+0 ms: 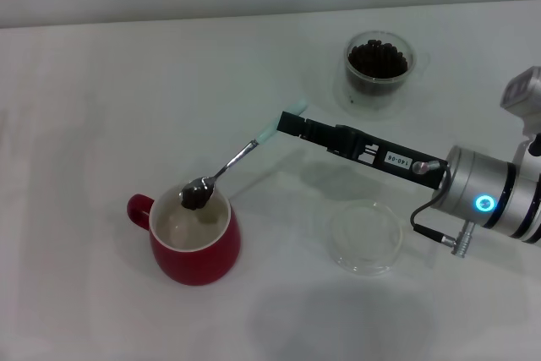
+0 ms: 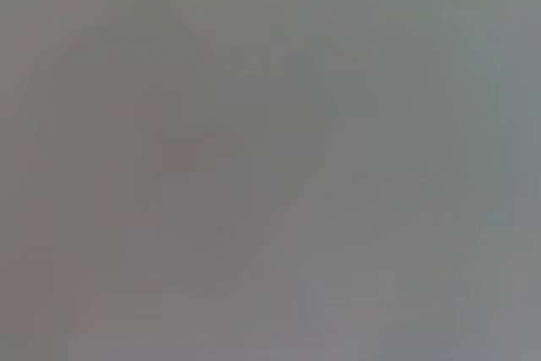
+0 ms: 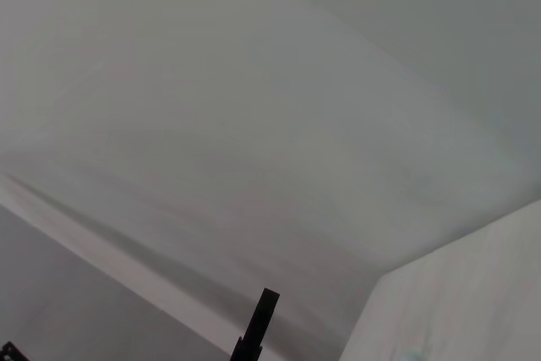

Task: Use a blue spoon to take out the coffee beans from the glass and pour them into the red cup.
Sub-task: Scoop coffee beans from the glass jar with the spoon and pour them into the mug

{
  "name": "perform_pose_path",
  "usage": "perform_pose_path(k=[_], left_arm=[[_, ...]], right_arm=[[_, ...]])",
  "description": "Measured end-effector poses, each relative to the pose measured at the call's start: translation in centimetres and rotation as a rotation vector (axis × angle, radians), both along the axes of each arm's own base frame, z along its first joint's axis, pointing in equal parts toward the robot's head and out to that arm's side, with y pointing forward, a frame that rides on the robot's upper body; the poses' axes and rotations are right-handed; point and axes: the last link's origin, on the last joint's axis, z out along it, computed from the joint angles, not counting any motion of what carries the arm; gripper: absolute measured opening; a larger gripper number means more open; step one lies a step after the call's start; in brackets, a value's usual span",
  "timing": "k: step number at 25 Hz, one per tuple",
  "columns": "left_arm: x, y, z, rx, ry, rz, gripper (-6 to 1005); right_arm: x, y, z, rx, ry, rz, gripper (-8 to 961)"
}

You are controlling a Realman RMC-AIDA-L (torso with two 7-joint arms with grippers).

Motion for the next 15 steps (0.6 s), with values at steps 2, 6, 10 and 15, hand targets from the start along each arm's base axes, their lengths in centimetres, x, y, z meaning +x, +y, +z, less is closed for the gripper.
perform_pose_path(k=[2, 6, 10, 15], left_arm=[[0.03, 0.02, -0.02, 0.0, 0.0, -0.001, 890], [0.14, 0.12, -0.04, -0.001, -0.001, -0.004, 890], [0.2, 0.17, -0.04, -0.001, -0.001, -0.005, 891], [0.26, 0.24, -0.04, -0.001, -0.001, -0.007, 891]], right_arm=[[-0.07, 0.02, -0.05, 0.008, -0.007, 0.009, 137], [-0.15, 0.14, -0.15, 0.034, -0.034, 0.036, 137], [-0.41, 0.14, -0.31, 0.069, -0.059, 0.077, 138], [-0.43, 0.19, -0.33, 0.11, -0.096, 0.117, 136]])
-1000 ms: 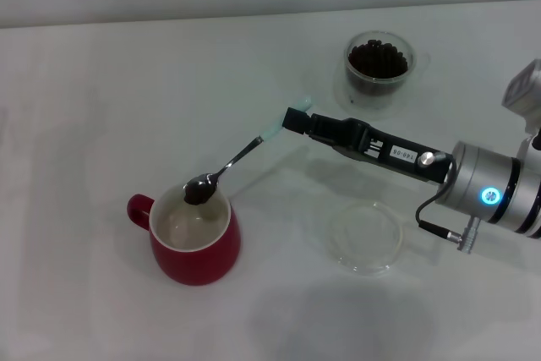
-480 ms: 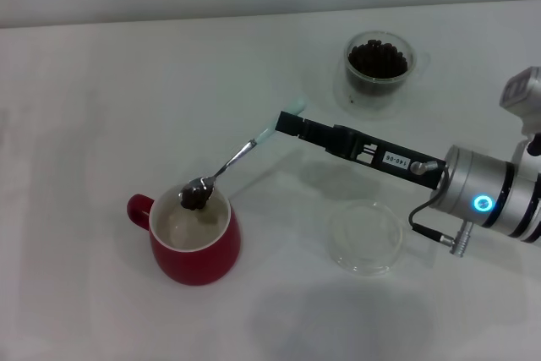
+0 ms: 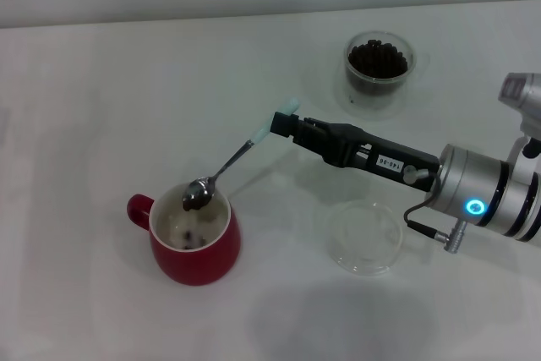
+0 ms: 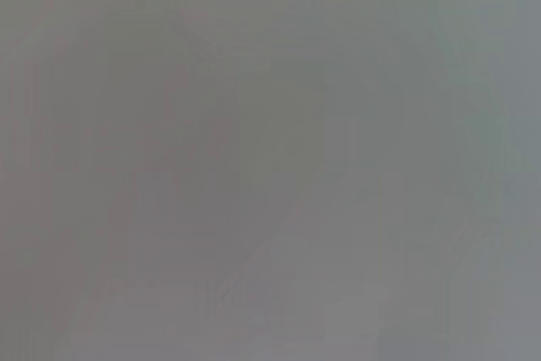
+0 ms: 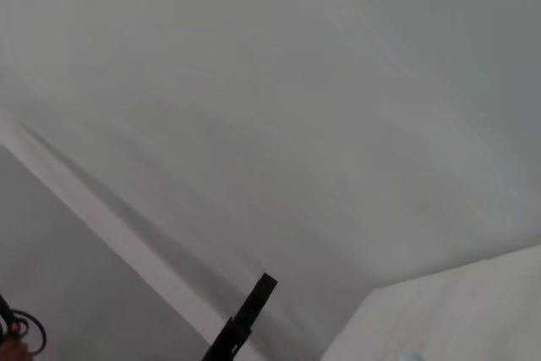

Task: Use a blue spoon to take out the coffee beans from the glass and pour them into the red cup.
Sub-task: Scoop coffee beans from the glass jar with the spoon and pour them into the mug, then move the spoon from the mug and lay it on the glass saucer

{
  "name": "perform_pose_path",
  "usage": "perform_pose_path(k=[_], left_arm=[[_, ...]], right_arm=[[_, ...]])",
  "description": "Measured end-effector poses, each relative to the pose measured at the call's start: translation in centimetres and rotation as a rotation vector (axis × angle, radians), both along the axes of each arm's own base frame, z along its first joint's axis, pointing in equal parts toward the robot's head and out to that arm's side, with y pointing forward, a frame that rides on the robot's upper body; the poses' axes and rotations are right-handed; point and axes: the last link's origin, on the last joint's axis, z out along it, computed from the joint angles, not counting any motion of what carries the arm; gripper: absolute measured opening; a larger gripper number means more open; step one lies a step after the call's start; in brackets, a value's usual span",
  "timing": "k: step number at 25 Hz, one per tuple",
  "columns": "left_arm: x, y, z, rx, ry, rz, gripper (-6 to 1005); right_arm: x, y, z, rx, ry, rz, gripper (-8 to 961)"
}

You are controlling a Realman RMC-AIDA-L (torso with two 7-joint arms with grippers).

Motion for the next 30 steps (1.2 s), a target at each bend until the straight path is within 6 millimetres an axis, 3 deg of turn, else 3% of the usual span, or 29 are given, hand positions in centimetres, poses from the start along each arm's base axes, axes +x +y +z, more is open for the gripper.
perform_pose_path(k=[18, 22, 27, 30], left_arm=[[0.2, 0.1, -0.1, 0.004, -0.014, -0.003, 890], [0.3, 0.2, -0.1, 0.005, -0.015, -0.003, 890], [0.3, 0.2, -0.1, 0.007, -0.017, -0.002, 890], [0.3, 0.2, -0.1, 0.008, -0.017, -0.003, 890]], right_arm=[[0.1, -0.2, 0.8, 0.128, -0.051, 0.1, 136], [0.8, -0.3, 2.3, 0.164, -0.016, 0.078, 136], [3.7, -1.3, 5.8, 0.185, 0.02, -0.001, 135], [4.5, -1.7, 6.8, 0.184, 0.019, -0.017, 135]])
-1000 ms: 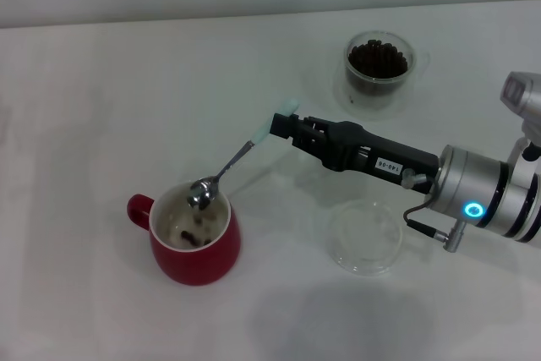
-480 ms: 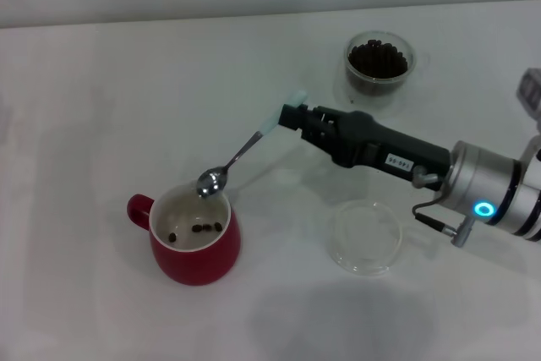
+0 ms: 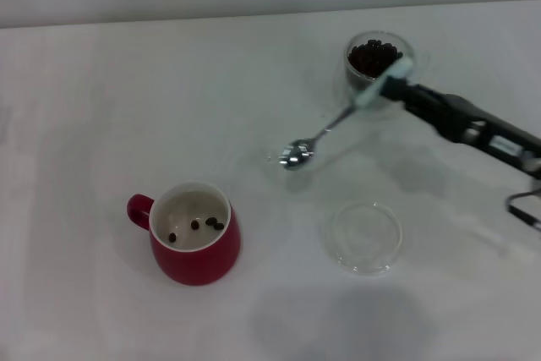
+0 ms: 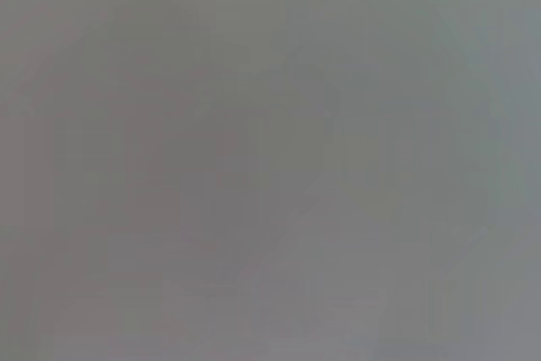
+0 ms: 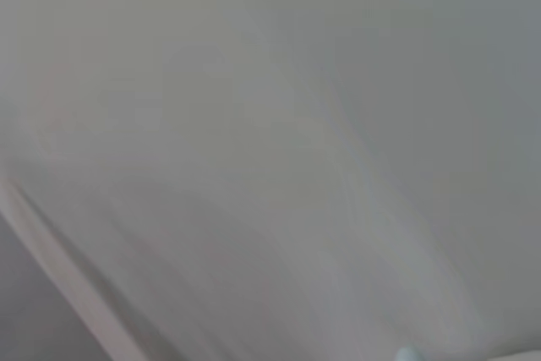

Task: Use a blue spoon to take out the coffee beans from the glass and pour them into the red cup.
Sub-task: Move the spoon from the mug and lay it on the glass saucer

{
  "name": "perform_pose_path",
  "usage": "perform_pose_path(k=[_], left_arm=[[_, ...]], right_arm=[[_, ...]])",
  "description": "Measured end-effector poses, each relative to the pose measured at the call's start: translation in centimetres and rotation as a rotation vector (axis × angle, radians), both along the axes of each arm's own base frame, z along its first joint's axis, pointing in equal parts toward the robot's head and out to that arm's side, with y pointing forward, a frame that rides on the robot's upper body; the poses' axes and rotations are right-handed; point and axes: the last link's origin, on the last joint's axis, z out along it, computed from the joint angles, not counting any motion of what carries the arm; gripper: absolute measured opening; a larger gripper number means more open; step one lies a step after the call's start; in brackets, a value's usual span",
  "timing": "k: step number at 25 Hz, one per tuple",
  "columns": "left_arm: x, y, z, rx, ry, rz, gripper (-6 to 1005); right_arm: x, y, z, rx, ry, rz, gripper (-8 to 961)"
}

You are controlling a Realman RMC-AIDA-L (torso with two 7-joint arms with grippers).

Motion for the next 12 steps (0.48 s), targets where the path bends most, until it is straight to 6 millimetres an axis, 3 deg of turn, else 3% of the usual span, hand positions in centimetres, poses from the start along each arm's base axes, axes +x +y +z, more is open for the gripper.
perform_pose_path(k=[5, 12], left_arm=[[0.0, 0.0, 0.0, 0.0, 0.0, 0.0, 891], [0.0, 0.0, 0.0, 0.001, 0.0, 0.001, 891]], right_arm=[[2.3, -1.4, 1.9, 0.004, -0.03, -0.051, 134], [5.0, -3.3, 2.6, 0.008, -0.096, -0.146, 144]])
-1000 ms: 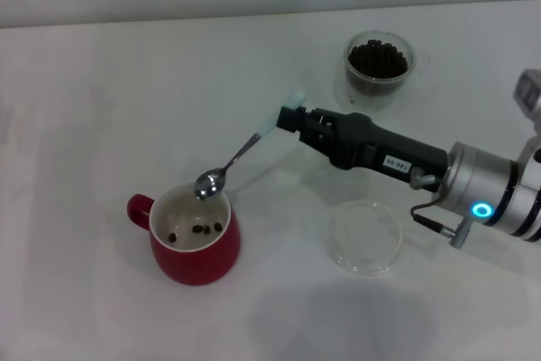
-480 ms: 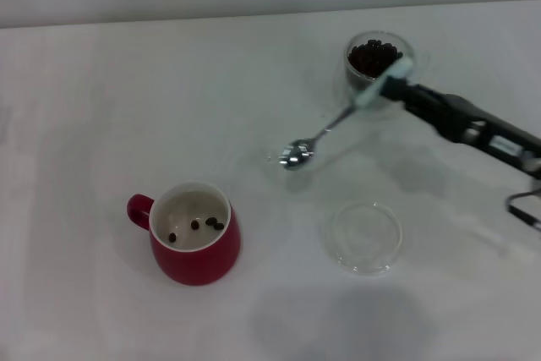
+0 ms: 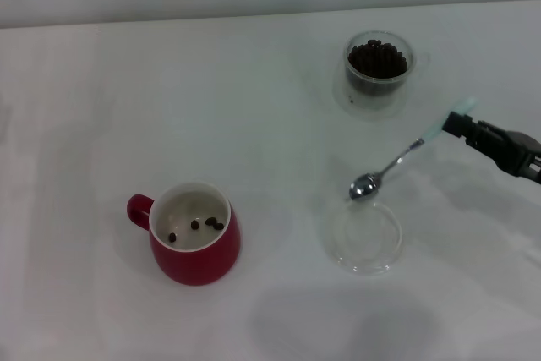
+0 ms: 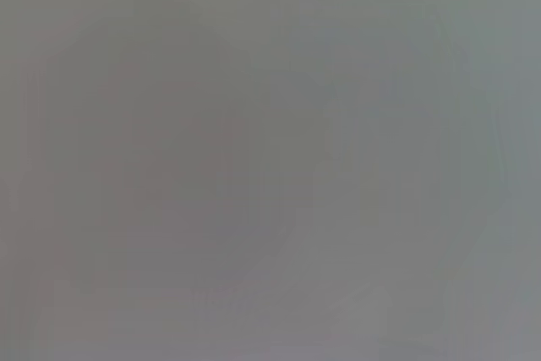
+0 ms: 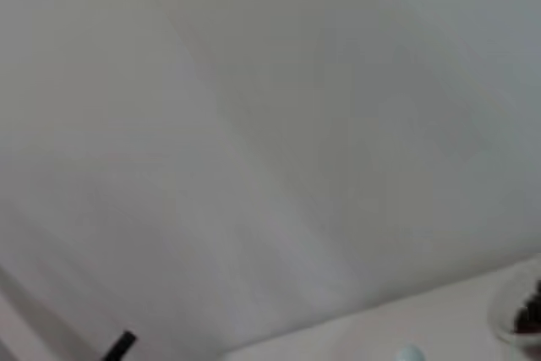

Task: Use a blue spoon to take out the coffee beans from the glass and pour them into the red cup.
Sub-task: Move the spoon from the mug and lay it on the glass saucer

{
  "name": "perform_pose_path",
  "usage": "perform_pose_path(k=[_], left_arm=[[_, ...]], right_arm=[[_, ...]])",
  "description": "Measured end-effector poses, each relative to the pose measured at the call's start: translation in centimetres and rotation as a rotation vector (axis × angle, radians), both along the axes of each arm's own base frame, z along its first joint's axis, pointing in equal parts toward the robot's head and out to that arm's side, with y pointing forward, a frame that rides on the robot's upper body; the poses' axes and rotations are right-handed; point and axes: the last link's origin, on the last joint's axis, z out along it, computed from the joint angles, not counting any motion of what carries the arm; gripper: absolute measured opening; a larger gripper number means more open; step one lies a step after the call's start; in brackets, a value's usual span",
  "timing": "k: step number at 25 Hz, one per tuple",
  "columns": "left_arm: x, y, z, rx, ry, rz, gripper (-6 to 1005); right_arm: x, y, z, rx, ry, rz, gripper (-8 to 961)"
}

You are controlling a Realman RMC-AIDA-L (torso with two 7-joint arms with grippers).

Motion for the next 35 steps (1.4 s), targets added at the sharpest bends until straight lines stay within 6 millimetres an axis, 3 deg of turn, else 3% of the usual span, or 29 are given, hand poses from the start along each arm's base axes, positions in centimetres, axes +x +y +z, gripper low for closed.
perform_pose_path(k=[15, 35], left_arm=[[-0.1, 0.0, 0.1, -0.003, 0.006, -0.001, 891], [0.0, 0.1, 0.1, -0.004, 0.006, -0.004, 890]], right_arm=[[1.0, -1.2, -2.5, -0.082, -0.046, -0.075, 167], [1.7, -1.9, -3.5, -0.155, -0.08, -0.115, 197]])
